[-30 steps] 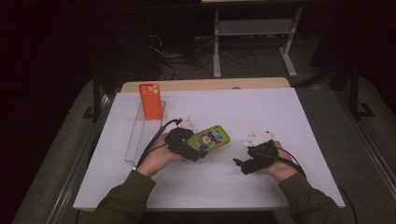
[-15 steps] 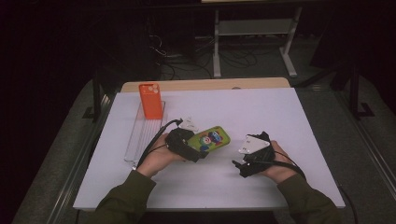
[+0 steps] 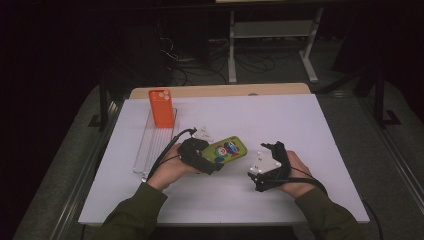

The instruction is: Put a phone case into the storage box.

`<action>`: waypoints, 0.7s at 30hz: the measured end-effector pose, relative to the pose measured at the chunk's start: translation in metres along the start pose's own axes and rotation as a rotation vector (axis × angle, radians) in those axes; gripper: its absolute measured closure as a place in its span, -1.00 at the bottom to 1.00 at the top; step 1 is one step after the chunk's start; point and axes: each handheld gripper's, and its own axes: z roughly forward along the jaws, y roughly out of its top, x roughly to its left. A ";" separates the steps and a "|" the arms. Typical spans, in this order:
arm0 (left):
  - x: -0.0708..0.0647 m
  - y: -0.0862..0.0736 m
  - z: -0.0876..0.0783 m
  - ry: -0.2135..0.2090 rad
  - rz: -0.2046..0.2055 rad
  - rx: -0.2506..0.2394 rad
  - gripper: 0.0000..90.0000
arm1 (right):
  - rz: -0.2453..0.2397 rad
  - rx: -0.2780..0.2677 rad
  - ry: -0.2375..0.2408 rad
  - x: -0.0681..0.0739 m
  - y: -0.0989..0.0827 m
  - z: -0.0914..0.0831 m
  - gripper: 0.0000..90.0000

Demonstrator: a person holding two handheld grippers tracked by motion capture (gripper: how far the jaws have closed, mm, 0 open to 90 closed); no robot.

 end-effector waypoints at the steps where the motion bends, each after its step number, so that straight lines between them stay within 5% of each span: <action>1: -0.001 0.000 0.000 0.002 -0.005 -0.006 -0.66 | -0.013 -0.003 -0.012 0.001 0.000 0.000 -0.94; 6: -0.003 0.000 0.002 -0.003 -0.049 -0.033 -0.66 | -0.076 -0.004 -0.056 0.006 0.002 0.000 -0.94; 7: -0.003 0.000 0.002 -0.004 -0.053 -0.037 -0.66 | -0.128 0.002 -0.060 0.005 0.002 0.000 -0.94; 21: -0.002 0.000 0.001 -0.018 -0.030 -0.007 -0.66 | -0.269 -0.031 -0.171 0.018 0.007 0.001 -0.94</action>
